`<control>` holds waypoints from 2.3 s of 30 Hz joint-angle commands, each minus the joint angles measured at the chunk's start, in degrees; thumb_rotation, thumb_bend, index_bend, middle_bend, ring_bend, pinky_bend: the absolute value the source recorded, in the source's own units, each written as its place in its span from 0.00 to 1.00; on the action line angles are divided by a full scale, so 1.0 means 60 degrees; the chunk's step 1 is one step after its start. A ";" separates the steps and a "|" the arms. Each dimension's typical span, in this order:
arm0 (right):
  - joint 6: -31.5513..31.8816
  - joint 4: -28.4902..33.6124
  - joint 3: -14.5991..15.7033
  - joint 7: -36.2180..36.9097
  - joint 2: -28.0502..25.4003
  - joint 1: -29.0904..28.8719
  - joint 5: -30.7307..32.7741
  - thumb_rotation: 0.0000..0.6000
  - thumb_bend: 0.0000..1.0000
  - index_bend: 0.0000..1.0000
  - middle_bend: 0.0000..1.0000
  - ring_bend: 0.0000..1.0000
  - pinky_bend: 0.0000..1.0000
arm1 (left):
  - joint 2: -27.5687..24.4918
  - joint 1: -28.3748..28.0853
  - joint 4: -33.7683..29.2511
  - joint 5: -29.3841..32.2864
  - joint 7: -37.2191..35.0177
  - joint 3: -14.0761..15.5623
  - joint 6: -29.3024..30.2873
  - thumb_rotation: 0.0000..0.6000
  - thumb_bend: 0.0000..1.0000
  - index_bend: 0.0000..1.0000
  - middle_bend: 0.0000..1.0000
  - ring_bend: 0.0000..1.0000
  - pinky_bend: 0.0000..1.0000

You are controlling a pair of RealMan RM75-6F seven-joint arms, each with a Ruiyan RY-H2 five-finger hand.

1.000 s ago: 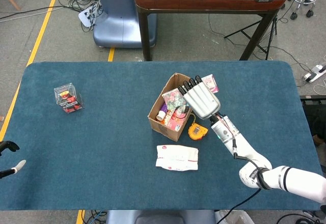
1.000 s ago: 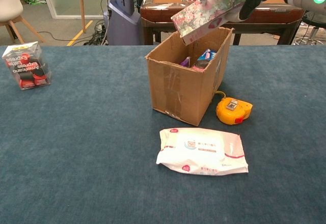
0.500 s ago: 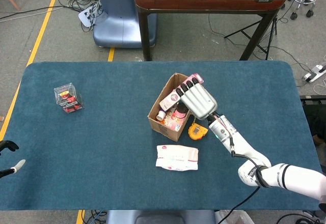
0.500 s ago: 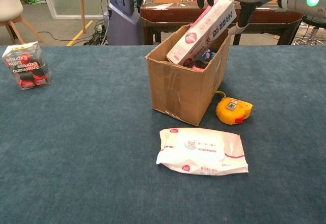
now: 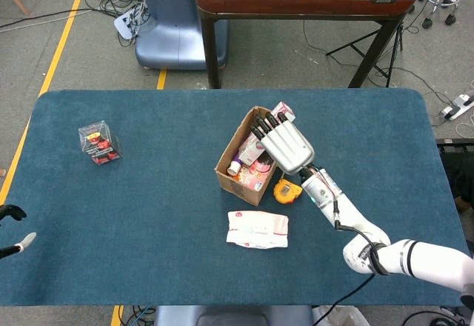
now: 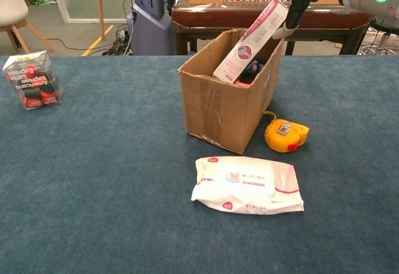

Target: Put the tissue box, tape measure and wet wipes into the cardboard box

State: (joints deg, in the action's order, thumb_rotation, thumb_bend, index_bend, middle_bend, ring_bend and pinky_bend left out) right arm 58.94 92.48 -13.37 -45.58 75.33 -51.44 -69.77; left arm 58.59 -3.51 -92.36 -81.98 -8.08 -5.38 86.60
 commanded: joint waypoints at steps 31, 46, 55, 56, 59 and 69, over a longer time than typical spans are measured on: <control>-0.0353 -0.0818 0.1948 0.1897 0.0123 0.1753 -0.0909 1.00 0.00 0.30 0.30 0.21 0.36 | -0.0053 0.0044 -0.0144 -0.0140 -0.0028 0.0009 0.0151 1.00 0.13 0.49 0.52 0.39 0.49; -0.0999 -0.2882 0.1865 0.3126 0.1745 0.1703 -0.0882 1.00 0.00 0.35 0.31 0.21 0.36 | -0.0240 0.0165 -0.0230 -0.0104 -0.0279 -0.0059 0.0352 1.00 0.13 0.49 0.52 0.39 0.49; -0.1292 -0.3856 0.1680 0.3500 0.2497 0.1515 -0.0897 1.00 0.00 0.35 0.31 0.21 0.36 | -0.0291 0.0184 -0.0220 -0.0091 -0.0407 -0.0083 0.0368 1.00 0.13 0.49 0.52 0.39 0.49; -0.1340 -0.3958 0.1662 0.3538 0.2578 0.1483 -0.0904 1.00 0.00 0.35 0.31 0.21 0.36 | -0.0292 0.0185 -0.0215 -0.0086 -0.0414 -0.0084 0.0363 1.00 0.13 0.49 0.52 0.39 0.49; -0.1408 -0.4133 0.1612 0.3642 0.2742 0.1429 -0.0919 1.00 0.00 0.35 0.31 0.21 0.36 | -0.0302 0.0192 -0.0225 -0.0107 -0.0408 -0.0081 0.0381 1.00 0.13 0.49 0.52 0.39 0.49; -0.1686 -0.4290 0.1521 0.3927 0.2949 0.1280 -0.0943 1.00 0.00 0.35 0.31 0.21 0.36 | -0.0315 0.0204 -0.0223 -0.0111 -0.0428 -0.0092 0.0400 1.00 0.13 0.49 0.52 0.39 0.49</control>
State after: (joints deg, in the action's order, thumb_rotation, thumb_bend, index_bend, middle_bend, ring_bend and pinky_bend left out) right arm 48.93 66.68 -4.23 -22.13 92.99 -43.69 -75.40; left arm 56.70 -2.29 -93.70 -82.65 -10.66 -5.93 89.00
